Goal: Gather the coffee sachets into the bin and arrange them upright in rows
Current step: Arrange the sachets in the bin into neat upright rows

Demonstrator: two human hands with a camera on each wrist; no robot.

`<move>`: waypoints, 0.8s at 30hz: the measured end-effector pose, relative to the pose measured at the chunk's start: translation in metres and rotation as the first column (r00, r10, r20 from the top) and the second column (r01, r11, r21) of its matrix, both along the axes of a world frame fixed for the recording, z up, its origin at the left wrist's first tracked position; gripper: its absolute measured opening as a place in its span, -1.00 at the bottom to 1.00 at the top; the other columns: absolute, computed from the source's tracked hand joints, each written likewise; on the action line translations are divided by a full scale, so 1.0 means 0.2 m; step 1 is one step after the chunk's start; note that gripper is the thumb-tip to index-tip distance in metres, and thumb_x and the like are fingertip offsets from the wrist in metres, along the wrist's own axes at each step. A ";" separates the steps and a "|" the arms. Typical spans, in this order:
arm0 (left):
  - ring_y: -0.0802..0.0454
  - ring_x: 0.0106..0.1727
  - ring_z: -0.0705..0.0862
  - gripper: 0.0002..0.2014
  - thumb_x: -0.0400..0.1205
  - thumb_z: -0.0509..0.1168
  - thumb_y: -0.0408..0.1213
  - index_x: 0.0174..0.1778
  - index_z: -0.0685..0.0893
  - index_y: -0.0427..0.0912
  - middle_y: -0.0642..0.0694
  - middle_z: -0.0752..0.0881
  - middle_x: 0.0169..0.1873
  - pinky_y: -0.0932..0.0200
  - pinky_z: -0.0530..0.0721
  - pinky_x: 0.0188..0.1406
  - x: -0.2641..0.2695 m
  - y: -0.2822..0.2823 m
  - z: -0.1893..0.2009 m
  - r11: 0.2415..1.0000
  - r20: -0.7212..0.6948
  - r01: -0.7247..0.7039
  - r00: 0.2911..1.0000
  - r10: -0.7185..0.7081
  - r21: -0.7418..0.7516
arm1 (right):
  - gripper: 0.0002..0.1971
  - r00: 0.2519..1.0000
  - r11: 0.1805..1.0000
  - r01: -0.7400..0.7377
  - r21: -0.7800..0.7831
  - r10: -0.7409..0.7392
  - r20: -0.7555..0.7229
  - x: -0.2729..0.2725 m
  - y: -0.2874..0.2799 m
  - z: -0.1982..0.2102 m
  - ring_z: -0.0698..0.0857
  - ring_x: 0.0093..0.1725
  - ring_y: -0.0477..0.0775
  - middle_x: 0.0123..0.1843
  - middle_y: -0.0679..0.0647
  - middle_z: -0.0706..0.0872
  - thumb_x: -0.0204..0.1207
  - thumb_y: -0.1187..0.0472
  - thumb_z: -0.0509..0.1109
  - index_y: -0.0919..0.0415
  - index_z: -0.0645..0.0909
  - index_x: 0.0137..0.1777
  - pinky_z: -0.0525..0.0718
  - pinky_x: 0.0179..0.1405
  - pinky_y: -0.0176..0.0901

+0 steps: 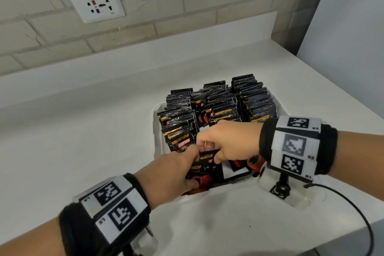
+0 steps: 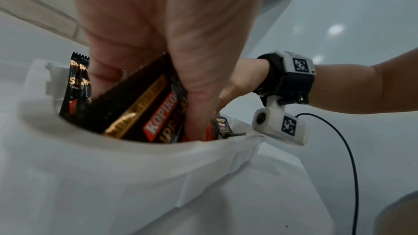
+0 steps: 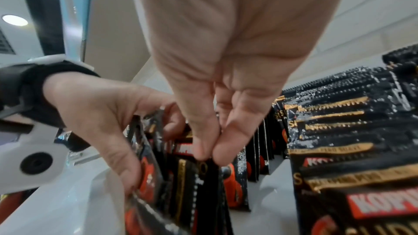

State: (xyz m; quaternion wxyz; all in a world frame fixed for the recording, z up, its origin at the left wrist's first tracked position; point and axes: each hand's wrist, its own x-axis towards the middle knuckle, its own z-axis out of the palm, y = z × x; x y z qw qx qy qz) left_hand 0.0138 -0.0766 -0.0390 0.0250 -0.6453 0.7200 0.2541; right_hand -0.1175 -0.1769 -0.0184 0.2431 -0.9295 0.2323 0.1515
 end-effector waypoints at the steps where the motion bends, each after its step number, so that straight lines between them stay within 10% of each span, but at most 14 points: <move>1: 0.10 -0.20 0.60 -0.61 0.58 0.36 -0.14 -0.03 0.18 0.02 0.02 0.62 -0.09 0.37 0.52 -0.36 0.00 0.00 0.00 0.999 -0.023 -0.040 0.999 0.040 -0.006 | -0.63 1.000 0.999 0.026 0.033 -0.026 0.007 -0.01 0.00 0.00 0.59 0.03 0.00 0.14 0.08 0.64 0.50 0.30 0.41 0.11 0.49 0.29 0.51 -0.16 -0.32; 10: 0.08 -0.17 0.63 -0.47 0.50 0.44 -0.13 0.31 0.34 0.04 0.15 0.56 -0.21 0.19 0.64 -0.15 -0.01 -0.02 -0.01 0.975 -0.054 -0.212 0.976 0.209 -0.061 | -0.68 0.981 0.957 0.153 0.246 -0.178 0.083 -0.07 -0.03 0.03 0.68 -0.11 -0.20 0.11 -0.06 0.70 0.54 0.30 0.36 0.02 0.50 0.25 0.57 -0.18 -0.46; 16: 0.17 -0.14 0.66 -0.72 0.51 0.44 -0.12 0.10 0.57 0.17 0.23 0.64 -0.18 0.30 0.56 -0.18 0.04 -0.02 0.01 0.963 -0.088 -0.262 0.962 0.257 -0.058 | -0.70 0.996 0.975 0.088 0.203 -0.088 -0.007 -0.17 0.00 0.08 0.61 -0.32 -0.35 -0.04 -0.13 0.76 0.38 -0.11 0.46 0.01 0.69 0.03 0.51 -0.39 -0.59; 24: 0.25 -0.47 0.67 -0.78 0.42 0.52 -0.25 -0.21 0.62 0.13 0.08 0.76 -0.37 0.33 0.59 -0.46 0.11 0.03 0.12 0.879 -0.363 -0.471 0.834 0.415 -0.078 | -0.63 0.985 0.964 -0.039 0.263 0.081 -0.153 -0.19 0.13 -0.06 0.63 0.13 0.03 0.24 -0.01 0.64 0.65 0.01 0.17 0.00 0.45 0.44 0.58 0.17 -0.12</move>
